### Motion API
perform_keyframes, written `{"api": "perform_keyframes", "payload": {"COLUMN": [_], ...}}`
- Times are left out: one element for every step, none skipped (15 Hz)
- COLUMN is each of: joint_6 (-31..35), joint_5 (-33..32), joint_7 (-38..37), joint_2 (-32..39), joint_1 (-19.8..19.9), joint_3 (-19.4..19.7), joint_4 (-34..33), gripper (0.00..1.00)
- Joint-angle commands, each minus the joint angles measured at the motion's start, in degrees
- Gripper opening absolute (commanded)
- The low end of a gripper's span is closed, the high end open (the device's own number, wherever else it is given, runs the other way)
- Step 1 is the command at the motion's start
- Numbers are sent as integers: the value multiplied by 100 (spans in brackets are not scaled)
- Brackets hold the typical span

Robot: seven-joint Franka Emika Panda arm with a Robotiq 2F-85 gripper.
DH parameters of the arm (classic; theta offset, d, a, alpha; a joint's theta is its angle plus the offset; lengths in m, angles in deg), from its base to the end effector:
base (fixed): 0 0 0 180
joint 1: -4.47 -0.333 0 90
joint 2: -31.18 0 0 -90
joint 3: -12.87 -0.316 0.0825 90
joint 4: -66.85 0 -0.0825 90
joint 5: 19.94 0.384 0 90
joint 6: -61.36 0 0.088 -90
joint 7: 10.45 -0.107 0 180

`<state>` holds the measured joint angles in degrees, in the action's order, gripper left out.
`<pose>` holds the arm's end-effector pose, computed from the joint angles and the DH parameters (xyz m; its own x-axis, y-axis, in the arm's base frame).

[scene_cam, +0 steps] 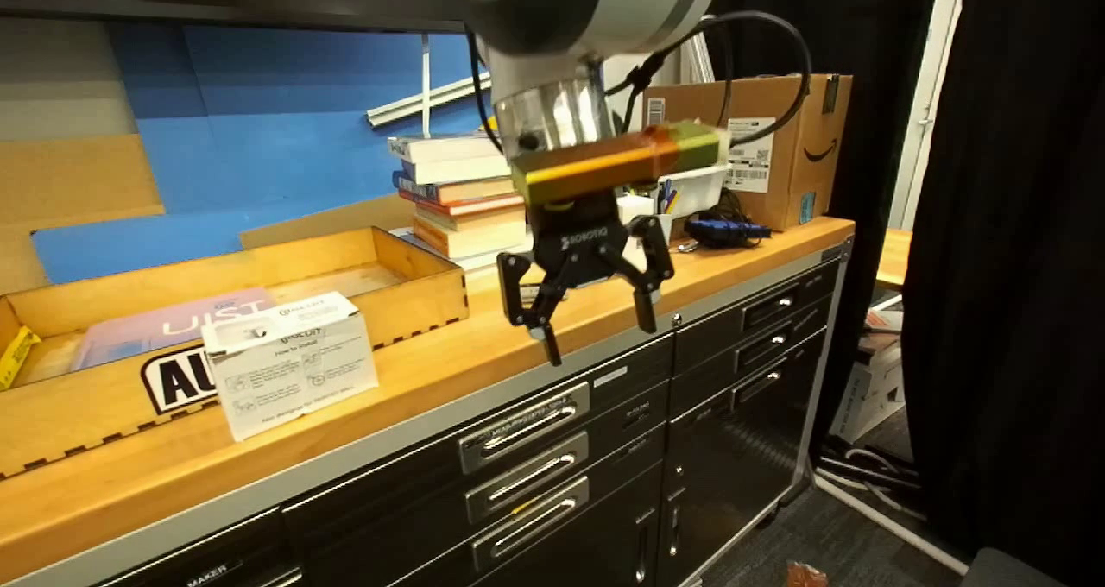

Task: Put the blue block inside the open drawer and push the drawer closed

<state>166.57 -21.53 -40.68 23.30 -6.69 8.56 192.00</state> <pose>0.4642 0.1269 0.4316 0.9532 -0.2543 -0.1634 -0.2336 -0.9628 0.1357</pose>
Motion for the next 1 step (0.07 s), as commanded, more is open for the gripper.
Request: {"api": "perform_keyframes", "payload": {"joint_6": [-7], "joint_5": [25], "joint_7": [20], "joint_2": [-67], "joint_1": [219], "joint_3": [-212], "joint_4": [21], "gripper": [100]}}
